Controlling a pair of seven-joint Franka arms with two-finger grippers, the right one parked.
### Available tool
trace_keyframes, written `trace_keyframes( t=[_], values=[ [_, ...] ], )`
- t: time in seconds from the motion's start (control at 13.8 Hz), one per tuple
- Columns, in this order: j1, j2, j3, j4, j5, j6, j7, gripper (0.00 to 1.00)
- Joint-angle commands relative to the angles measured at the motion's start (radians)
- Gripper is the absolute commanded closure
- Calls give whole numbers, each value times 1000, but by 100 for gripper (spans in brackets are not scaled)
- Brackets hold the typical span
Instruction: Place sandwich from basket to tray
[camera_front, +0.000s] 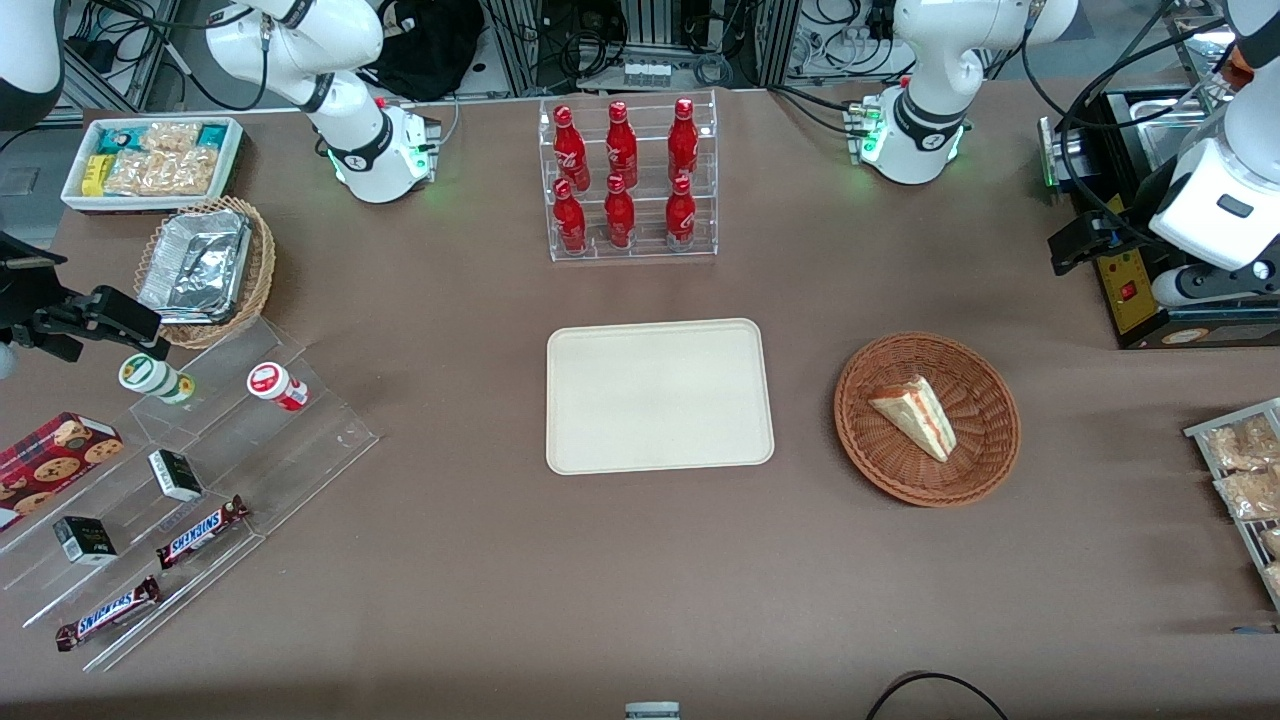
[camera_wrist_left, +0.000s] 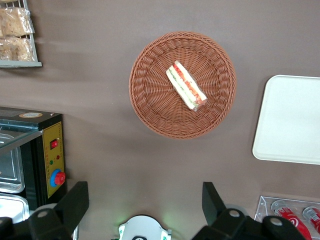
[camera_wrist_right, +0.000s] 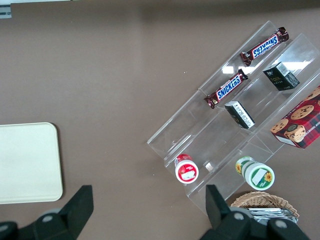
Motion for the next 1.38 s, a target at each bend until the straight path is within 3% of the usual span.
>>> trace_keyframes(
  t=[0.0,0.51,0.94,1.16,1.31],
  values=[
    [4,3,-5,13,-8,-4,-6,0],
    [-6,113,-5,-23,2,39,-20,0],
    [-9,127,-6,-381,-5,505,-87,0],
    [-10,116,-8,-556,-11,755,-226,0],
    [-42,119,-31,-645,-11,902,-437,0]
  ],
)
